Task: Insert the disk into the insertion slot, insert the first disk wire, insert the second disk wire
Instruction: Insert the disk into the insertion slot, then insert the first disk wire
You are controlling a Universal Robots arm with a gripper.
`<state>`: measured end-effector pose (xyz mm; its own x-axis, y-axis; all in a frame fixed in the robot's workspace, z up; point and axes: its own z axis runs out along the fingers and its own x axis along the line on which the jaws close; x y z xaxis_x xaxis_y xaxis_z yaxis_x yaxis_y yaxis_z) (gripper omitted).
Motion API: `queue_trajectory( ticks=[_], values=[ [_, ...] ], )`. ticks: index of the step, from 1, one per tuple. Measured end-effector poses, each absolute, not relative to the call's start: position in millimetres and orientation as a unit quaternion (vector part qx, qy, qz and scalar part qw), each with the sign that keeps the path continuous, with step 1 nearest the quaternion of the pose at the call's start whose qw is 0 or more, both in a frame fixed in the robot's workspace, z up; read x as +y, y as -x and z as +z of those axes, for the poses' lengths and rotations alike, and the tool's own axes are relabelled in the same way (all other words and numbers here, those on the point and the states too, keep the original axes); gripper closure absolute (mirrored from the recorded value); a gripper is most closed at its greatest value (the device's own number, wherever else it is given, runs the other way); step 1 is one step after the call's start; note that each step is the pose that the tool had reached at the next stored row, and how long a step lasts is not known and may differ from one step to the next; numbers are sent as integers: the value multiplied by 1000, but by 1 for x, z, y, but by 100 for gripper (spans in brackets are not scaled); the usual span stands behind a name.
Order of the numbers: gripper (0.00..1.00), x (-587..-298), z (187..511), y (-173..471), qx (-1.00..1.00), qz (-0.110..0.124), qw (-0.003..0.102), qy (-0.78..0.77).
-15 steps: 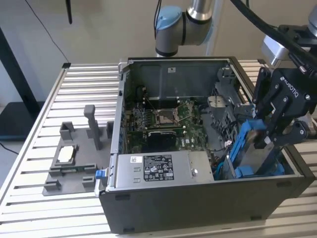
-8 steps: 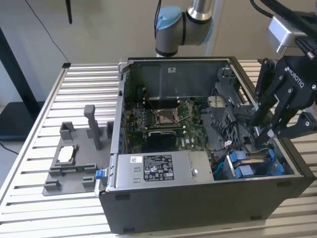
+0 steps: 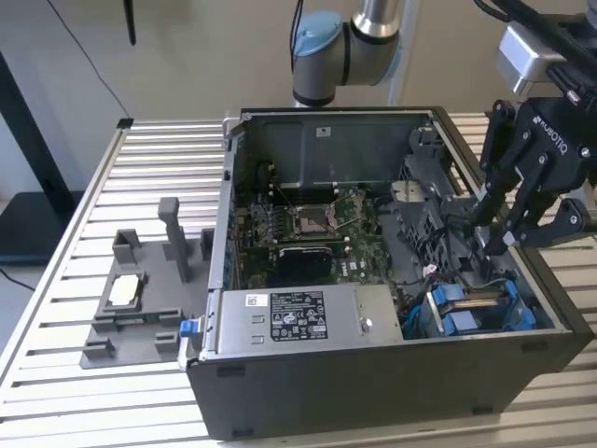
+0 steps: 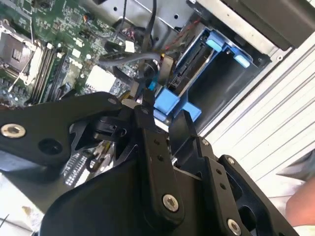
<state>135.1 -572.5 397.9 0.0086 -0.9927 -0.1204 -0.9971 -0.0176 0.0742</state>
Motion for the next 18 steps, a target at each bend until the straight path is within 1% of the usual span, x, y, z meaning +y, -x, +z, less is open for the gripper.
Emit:
queue_trajectory(
  ticks=[5, 9, 18],
  values=[
    [60, -568, 398, -137, 699, 64, 30, 712],
    [60, -568, 398, -140, 691, 65, 35, 719],
    [60, -568, 398, -141, 664, 42, 56, 744]
  ],
)
